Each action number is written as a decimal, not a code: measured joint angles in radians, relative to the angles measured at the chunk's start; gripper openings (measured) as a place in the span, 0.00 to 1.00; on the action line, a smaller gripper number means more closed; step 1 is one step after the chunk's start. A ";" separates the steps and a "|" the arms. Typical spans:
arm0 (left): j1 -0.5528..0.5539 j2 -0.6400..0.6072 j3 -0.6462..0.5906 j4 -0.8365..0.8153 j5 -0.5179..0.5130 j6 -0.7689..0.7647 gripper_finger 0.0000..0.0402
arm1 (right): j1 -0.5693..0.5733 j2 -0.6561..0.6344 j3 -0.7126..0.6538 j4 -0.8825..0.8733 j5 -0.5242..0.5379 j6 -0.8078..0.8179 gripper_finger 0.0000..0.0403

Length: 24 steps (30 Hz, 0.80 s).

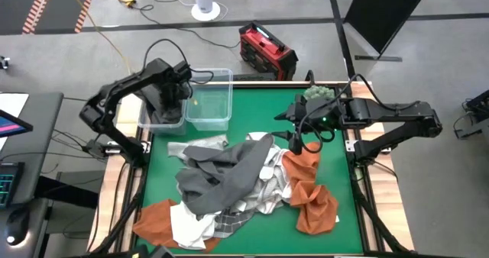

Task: Sort towels by color in basket
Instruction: Put the gray towel into the left transparent bin

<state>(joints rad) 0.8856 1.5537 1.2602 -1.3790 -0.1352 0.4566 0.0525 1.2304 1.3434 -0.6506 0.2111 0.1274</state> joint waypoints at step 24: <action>0.006 -0.336 -0.066 0.440 0.053 0.132 0.46 | 0.004 0.000 0.000 0.000 0.000 0.042 0.70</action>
<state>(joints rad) 0.8917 1.2179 1.1946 -0.9393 -0.0818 0.5890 0.0565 1.2304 1.3434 -0.6510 0.2111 0.1691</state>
